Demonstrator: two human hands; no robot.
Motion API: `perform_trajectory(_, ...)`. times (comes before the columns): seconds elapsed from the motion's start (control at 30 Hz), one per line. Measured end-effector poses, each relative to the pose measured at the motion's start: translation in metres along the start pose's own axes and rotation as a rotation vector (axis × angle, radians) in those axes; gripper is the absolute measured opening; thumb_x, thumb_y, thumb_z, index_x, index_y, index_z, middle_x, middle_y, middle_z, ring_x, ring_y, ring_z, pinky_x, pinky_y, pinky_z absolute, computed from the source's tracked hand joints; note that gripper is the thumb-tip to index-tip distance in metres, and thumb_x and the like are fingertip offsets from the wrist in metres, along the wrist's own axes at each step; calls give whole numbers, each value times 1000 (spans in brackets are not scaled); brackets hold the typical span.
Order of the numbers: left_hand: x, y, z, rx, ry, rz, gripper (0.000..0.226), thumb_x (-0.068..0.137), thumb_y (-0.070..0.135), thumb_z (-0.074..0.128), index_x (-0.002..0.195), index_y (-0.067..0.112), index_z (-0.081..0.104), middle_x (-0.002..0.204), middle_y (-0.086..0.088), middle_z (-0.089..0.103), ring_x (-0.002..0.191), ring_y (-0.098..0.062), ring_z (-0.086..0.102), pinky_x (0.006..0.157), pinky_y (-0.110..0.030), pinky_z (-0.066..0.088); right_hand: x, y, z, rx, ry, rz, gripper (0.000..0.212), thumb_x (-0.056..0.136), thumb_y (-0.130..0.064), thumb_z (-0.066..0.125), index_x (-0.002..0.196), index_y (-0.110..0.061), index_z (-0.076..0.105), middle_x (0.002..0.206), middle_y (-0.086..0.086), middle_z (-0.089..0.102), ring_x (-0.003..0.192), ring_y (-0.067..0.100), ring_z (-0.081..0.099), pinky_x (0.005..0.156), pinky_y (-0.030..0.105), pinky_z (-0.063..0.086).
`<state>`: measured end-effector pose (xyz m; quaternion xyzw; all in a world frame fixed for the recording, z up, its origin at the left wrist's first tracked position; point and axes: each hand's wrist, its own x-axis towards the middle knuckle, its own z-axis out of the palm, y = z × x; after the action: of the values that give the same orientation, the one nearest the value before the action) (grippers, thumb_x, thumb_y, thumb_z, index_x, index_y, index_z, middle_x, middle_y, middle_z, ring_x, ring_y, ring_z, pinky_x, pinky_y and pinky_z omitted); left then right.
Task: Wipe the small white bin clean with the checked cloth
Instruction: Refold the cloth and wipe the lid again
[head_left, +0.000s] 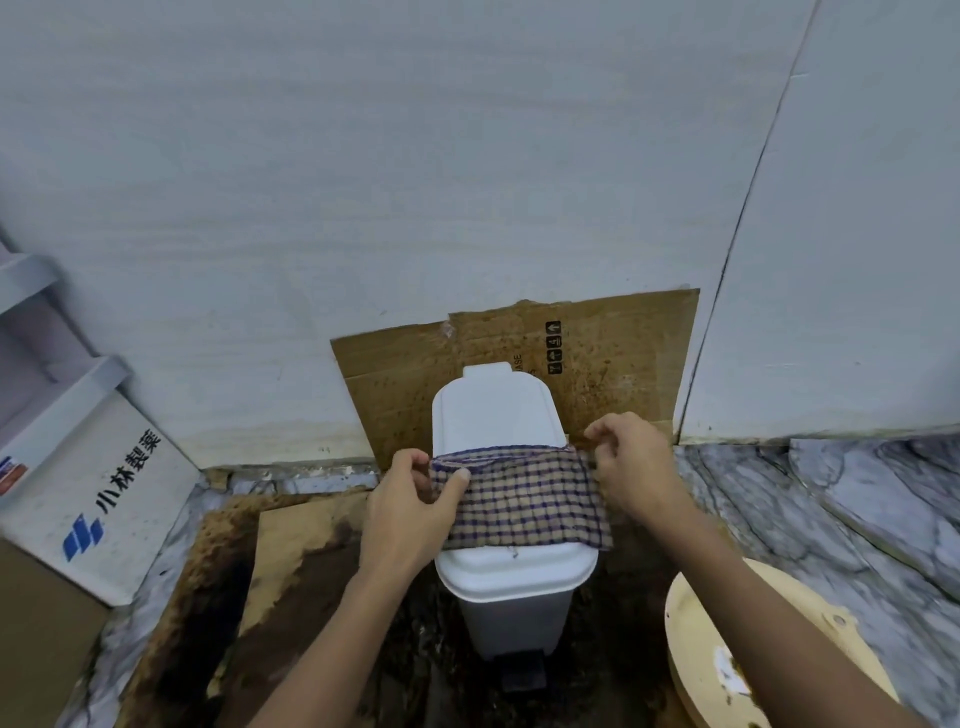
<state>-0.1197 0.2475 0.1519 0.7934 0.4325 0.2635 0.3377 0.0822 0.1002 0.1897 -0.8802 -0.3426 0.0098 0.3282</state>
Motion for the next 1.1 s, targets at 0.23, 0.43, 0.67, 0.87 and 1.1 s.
perform_trajectory(0.23, -21, -20, -14, -385, -460, -14, 128, 55, 64, 95, 153, 42, 14, 142, 30, 40, 121, 17, 51, 83, -4, 47, -50, -40, 34, -52, -174, -557, 40, 95, -39, 52, 127, -18, 62, 134, -4, 60, 124, 12, 51, 107, 32, 39)
perform_trajectory(0.43, -41, -20, 17, -524, -451, 35, 133, 54, 37, 105, 151, 48, 15, 148, 23, 47, 130, 7, 52, 98, -12, 49, -54, -24, 47, -271, -279, -522, 70, 94, -66, 32, 152, -29, 36, 160, -12, 30, 149, 8, 21, 124, 35, 2)
perform_trajectory(0.67, -44, -24, 31, -499, -353, 17, 147, 53, 51, 101, 160, 47, 0, 162, 17, 30, 145, -1, 38, 118, -34, 41, -37, -27, 43, -497, -372, -593, 76, 88, -75, 3, 156, -43, 11, 166, -9, 16, 151, 14, 13, 121, 42, 7)
perform_trajectory(0.87, -43, -33, 37, -565, -313, -32, 153, 49, 54, 102, 159, 52, -5, 158, 35, 25, 138, 20, 33, 101, -5, 40, 3, -24, 65, -454, -440, -560, 81, 85, -79, -4, 156, -43, -1, 166, -16, -2, 152, 6, -9, 121, 41, -10)
perform_trajectory(1.1, -39, -38, 45, -610, -302, -33, 154, 45, 59, 101, 157, 57, -5, 158, 46, 7, 150, 6, 22, 122, -44, 35, 128, -38, 104, -476, -498, -381, 57, 95, -60, 8, 151, -55, 1, 166, -15, -7, 153, 16, -11, 121, 55, -6)
